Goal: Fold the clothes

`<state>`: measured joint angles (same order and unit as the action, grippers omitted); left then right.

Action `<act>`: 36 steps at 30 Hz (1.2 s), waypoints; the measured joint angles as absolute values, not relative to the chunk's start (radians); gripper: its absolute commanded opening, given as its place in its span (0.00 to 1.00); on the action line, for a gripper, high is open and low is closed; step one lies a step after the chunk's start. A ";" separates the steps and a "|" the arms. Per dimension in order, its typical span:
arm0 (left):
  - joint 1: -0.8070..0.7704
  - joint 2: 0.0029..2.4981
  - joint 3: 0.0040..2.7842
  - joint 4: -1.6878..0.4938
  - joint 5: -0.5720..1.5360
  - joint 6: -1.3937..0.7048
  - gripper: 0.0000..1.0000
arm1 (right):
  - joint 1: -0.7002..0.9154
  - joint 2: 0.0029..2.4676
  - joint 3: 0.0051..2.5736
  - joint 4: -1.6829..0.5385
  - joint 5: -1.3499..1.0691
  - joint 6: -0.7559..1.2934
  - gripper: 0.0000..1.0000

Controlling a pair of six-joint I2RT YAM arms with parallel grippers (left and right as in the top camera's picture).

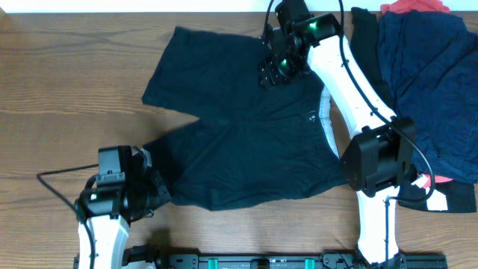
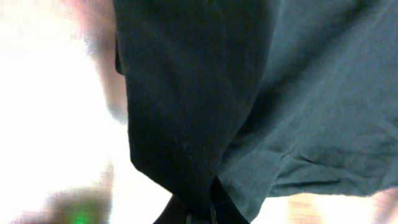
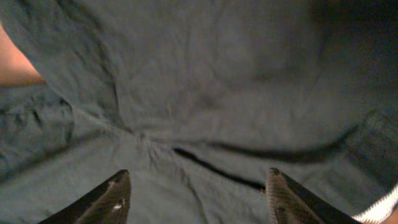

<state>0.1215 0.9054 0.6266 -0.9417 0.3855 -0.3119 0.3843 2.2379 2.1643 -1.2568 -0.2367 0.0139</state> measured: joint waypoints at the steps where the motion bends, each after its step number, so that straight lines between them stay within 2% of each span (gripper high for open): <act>1: 0.121 0.889 0.628 -0.960 0.386 -0.314 0.06 | 0.390 2.238 2.164 -1.278 -0.238 0.006 0.40; 3: 0.121 0.871 0.629 -0.992 0.385 -0.318 0.06 | 0.408 2.238 2.164 -1.328 -0.243 0.004 0.27; 7: 0.121 0.868 0.629 -1.039 0.385 -0.319 0.06 | 0.456 2.238 2.153 -1.380 -0.251 -0.013 0.13; 12: 0.121 0.868 0.630 -1.013 0.385 -0.341 0.06 | 0.505 2.238 2.113 -1.360 -0.258 -0.020 0.13; 23: 0.121 0.907 0.636 -0.711 0.307 -0.388 0.06 | 0.505 2.238 1.878 -1.167 -0.276 -0.019 0.13; 24: 0.121 0.920 0.637 -0.692 0.299 -0.389 0.13 | 0.505 2.238 1.867 -1.155 -0.280 -0.019 0.13; 26: 0.121 0.953 0.637 -0.660 0.281 -0.390 0.42 | 0.505 2.238 1.852 -1.143 -0.284 -0.019 0.13; 27: 0.121 0.974 0.637 -0.645 0.274 -0.392 0.53 | 0.505 2.238 1.850 -1.139 -0.286 -0.019 0.14; 29: 0.121 1.017 0.638 -0.611 0.262 -0.395 0.70 | 0.505 2.238 1.849 -1.128 -0.290 -0.019 0.15; 31: 0.121 1.069 0.638 -0.572 0.255 -0.393 0.74 | 0.505 2.238 1.849 -1.122 -0.293 -0.019 0.17; 36: 0.121 1.171 0.638 -0.475 0.255 -0.397 0.75 | 0.505 2.238 1.849 -1.116 -0.296 -0.019 0.19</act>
<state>0.1211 1.1709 0.6376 -0.4751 0.2546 -0.3965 0.5045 2.2375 1.8492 -1.1164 -0.2958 -0.0193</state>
